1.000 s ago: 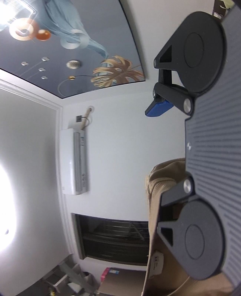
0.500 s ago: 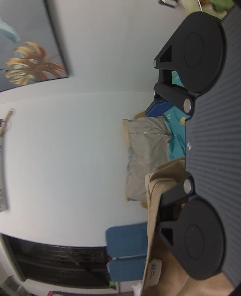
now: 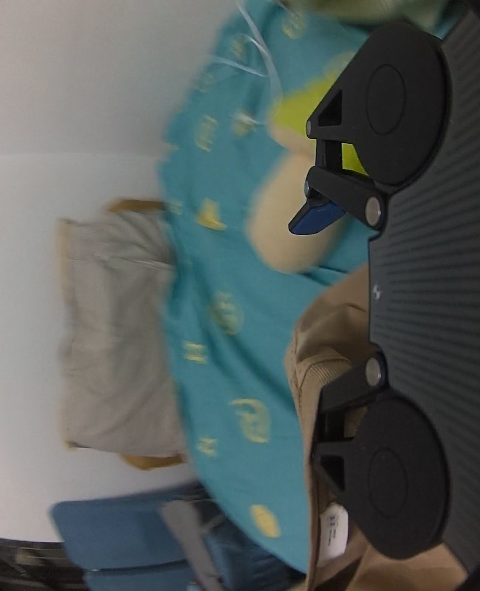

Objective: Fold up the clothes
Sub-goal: 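Lower the held T-shirt onto the bed with both grippers, then open both grippers and release the T-shirt flat on the bed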

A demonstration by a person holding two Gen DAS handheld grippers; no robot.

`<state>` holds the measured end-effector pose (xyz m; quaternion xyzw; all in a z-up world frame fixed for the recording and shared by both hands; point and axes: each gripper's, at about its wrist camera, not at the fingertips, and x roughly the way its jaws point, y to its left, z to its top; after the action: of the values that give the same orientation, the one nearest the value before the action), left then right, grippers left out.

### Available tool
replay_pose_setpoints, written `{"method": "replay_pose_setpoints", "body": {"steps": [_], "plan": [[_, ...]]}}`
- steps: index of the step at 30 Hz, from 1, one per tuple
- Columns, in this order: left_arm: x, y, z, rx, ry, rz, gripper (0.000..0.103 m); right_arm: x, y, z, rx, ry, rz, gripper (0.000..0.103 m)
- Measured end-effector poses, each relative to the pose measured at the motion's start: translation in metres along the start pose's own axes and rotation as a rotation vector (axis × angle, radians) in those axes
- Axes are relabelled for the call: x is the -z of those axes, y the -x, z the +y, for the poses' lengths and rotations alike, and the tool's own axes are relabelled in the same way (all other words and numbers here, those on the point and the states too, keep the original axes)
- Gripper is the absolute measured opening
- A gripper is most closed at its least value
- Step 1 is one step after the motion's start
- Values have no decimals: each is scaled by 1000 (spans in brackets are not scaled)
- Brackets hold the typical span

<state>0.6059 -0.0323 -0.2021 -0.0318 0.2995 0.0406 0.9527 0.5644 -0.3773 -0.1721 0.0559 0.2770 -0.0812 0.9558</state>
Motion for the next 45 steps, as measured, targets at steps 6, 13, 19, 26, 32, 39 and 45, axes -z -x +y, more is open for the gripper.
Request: {"method": "replay_pose_setpoints", "body": {"steps": [6, 13, 19, 26, 32, 39, 45], "plan": [[-9, -10, -9, 50, -143, 218, 96, 15, -25, 23, -191, 109, 244, 72], [-35, 77, -7, 168, -222, 141, 100, -8, 47, 31, -325, 72, 141, 92], [-32, 199, 11, 240, -175, -34, 100, -7, 152, 21, -335, -14, -13, 92], [-10, 345, 40, 272, -150, -126, 100, 5, 275, -12, -305, -191, -60, 91], [0, 461, 52, 303, -79, -153, 101, 5, 369, -47, -302, -347, -114, 84], [23, 530, 53, 341, 22, -122, 103, 6, 396, -58, -197, -364, -45, 72], [78, 497, 50, 321, 16, -96, 103, 64, 346, -73, -254, -524, 4, 72]]}}
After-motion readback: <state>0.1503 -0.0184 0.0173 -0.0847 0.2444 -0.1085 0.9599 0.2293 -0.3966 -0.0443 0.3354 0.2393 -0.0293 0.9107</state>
